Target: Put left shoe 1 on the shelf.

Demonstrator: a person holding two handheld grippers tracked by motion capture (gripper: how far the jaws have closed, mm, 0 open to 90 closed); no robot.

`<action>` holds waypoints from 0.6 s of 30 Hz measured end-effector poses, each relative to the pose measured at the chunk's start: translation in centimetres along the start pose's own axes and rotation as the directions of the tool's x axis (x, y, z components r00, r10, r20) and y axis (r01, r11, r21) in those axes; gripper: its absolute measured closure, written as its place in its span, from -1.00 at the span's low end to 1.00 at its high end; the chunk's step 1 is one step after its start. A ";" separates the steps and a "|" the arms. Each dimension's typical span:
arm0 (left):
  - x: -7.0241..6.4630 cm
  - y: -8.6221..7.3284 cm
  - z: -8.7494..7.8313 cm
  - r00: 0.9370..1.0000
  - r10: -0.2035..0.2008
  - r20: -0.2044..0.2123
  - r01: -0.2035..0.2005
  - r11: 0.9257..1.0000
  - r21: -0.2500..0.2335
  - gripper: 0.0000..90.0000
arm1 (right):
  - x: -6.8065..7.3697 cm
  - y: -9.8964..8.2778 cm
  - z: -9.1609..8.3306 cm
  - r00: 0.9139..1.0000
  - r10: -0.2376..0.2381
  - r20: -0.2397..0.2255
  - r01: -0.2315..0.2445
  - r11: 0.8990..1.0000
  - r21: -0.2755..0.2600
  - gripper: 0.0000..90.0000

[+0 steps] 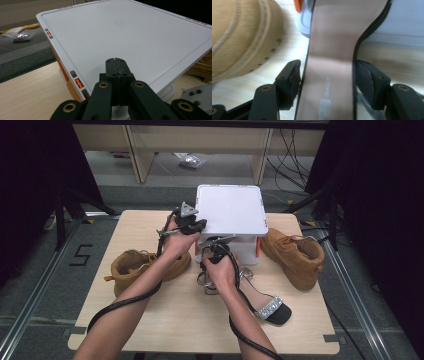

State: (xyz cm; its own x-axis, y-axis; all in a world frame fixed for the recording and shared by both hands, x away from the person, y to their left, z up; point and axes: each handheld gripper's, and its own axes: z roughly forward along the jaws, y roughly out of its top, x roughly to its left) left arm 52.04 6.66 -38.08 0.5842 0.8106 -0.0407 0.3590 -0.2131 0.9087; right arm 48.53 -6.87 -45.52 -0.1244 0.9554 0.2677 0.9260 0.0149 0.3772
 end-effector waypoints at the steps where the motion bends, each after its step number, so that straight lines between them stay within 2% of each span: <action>1: 0.0 0.0 0.0 1.000 -0.001 0.000 0.001 1.000 0.001 1.00 | 0.0 -0.2 -1.4 0.999 -0.030 -0.017 0.029 1.000 -0.005 -0.15; 4: 0.0 0.1 0.0 1.000 0.000 -0.001 0.000 1.000 0.003 1.00 | 0.0 -0.8 -3.7 0.997 -0.066 -0.045 0.065 0.998 -0.022 0.01; 5: 0.0 0.1 0.0 1.000 0.000 -0.001 0.000 1.000 0.003 1.00 | 0.0 -0.8 -3.7 0.997 -0.066 -0.045 0.065 0.998 -0.022 0.01; 6: 0.0 0.1 0.0 1.000 -0.004 0.001 0.004 1.000 0.003 1.00 | -0.4 -1.3 -5.3 0.995 -0.098 -0.023 0.097 0.995 -0.037 0.29; 8: 0.0 0.1 0.0 1.000 -0.006 0.001 0.006 1.000 0.005 1.00 | -0.9 -1.9 -6.5 0.992 -0.130 -0.008 0.129 0.991 -0.038 0.46; 9: 0.0 0.1 0.0 1.000 -0.006 0.001 0.006 1.000 0.005 1.00 | -0.9 -1.9 -6.5 0.992 -0.130 -0.008 0.129 0.991 -0.038 0.46; 10: 0.0 0.1 0.0 1.000 -0.005 0.002 0.005 1.000 0.006 1.00 | -1.6 -2.7 -7.4 0.985 -0.170 0.003 0.170 0.985 -0.019 0.61; 13: 0.0 0.1 0.0 1.000 -0.012 0.003 0.012 1.000 0.005 1.00 | -2.3 -4.0 -7.7 0.979 -0.202 -0.034 0.203 0.979 0.014 0.73; 15: 0.0 0.1 0.0 1.000 -0.013 0.003 0.013 1.000 0.004 1.00 | -2.3 -4.7 -7.7 0.977 -0.211 -0.034 0.212 0.977 0.019 0.76; 18: 0.0 0.1 0.0 1.000 -0.012 0.002 0.012 1.000 0.005 1.00 | -2.6 -6.4 -7.1 0.964 -0.263 -0.046 0.264 0.964 0.012 0.87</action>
State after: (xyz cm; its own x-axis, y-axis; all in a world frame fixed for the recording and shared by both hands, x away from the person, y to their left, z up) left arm 52.10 6.66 -38.00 0.5813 0.8120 -0.0523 0.3696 -0.2062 0.9060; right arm 40.33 -11.53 -42.30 -0.3801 0.9033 0.1991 0.8646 0.2705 0.4235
